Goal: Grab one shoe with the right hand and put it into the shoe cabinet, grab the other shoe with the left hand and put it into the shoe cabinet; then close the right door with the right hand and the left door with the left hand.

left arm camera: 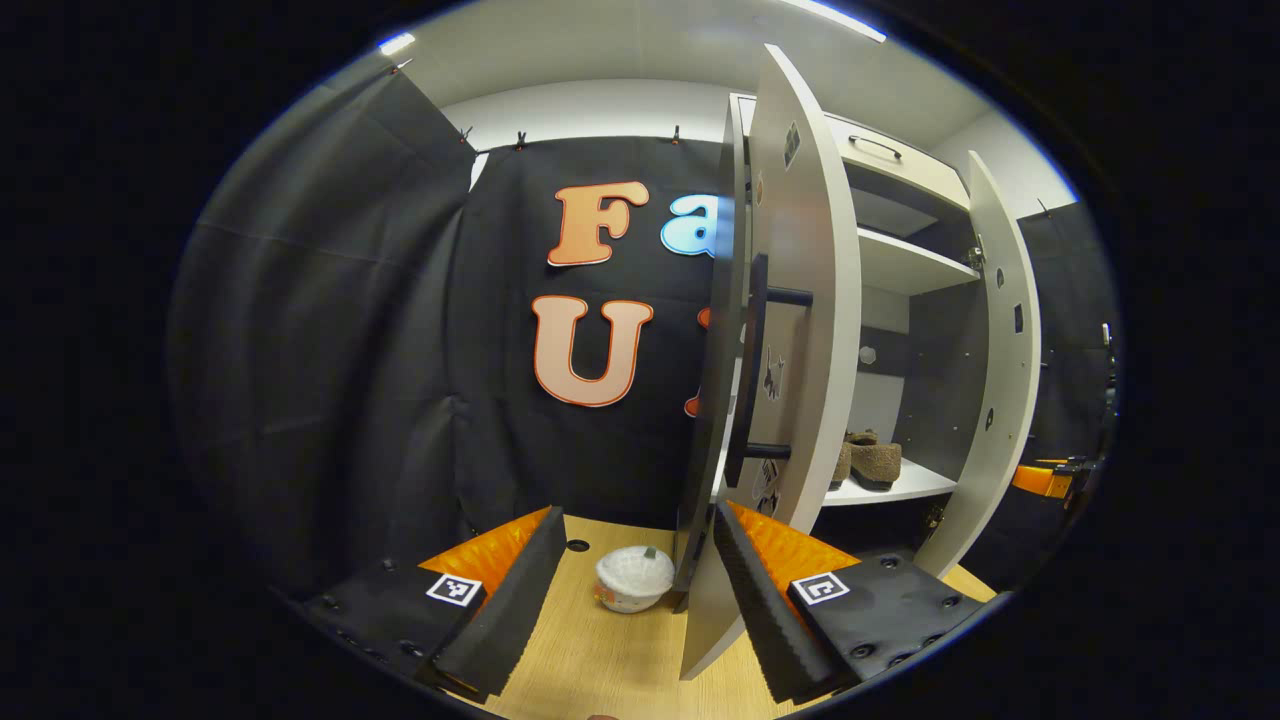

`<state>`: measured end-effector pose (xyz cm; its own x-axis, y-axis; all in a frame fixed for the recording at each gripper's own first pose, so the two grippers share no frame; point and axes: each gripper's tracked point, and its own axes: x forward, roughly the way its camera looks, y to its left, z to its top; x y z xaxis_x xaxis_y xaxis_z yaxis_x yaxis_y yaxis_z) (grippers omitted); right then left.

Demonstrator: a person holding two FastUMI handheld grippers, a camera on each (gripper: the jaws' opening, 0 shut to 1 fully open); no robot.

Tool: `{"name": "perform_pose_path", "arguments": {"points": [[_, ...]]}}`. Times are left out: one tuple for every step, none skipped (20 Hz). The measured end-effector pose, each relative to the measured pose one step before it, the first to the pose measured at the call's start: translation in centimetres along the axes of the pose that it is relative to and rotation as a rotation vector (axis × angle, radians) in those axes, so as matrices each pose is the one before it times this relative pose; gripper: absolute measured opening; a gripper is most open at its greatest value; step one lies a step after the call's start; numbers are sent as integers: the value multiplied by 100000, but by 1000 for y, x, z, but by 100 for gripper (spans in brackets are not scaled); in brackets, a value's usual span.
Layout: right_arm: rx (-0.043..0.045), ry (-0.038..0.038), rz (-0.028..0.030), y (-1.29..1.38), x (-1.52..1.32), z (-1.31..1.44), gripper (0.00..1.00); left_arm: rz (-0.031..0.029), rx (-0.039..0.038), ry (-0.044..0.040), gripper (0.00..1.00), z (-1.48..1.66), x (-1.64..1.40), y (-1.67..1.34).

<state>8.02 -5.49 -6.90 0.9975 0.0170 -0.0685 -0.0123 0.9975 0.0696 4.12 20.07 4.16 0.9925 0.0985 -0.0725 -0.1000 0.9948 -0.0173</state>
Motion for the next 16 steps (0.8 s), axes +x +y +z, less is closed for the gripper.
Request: {"name": "perform_pose_path", "arguments": {"points": [[-93, -618, -790, -101, -81, 103, 99, -551, 192, 281, 94, -156, 232, -136], [-104, -564, -330, 78, -46, 212, 92, -773, -66, 367, 97, -147, 250, -234], [-404, -362, -264, -67, -84, 140, 86, -750, -196, 378, 94, -127, 345, -245], [-776, -274, -634, -122, -150, 116, 92, -833, -154, 466, 97, -310, 403, -294], [-882, -285, -776, -240, -109, 49, 92, -545, 24, 420, 97, -312, 332, -300], [-478, -279, -577, -167, -117, 131, 92, -312, -8, 523, 97, -226, 340, -244], [-186, -315, -346, -19, -96, 168, 92, -200, 7, 607, 97, -306, 228, -186], [-33, -312, -112, -47, -17, 152, 89, 906, 664, 310, 97, -254, 359, 217], [-60, -217, -303, -105, -9, 126, 92, 524, 636, 236, 94, -133, 148, 158], [-184, -169, -299, -113, -120, 44, 92, 69, -118, 190, 97, -190, 71, 7], [-233, 52, -369, -115, -66, 53, 92, -210, -818, 116, 99, -84, -78, -61], [-207, 172, -154, -157, -68, -65, 92, -647, -1144, 191, 97, -47, 22, -131], [-30, -132, 49, -3, -35, 188, 92, -707, -969, 646, 97, -190, 150, -38], [84, -128, -43, -96, -38, 111, 92, -518, -268, 304, 97, -1, 153, -129], [193, -214, 74, -3, -62, 112, 92, -924, 93, 391, 94, 65, 118, -327], [238, -468, 157, 20, -158, 154, 92, -766, 531, 35, 94, -79, -53, -482]]}}
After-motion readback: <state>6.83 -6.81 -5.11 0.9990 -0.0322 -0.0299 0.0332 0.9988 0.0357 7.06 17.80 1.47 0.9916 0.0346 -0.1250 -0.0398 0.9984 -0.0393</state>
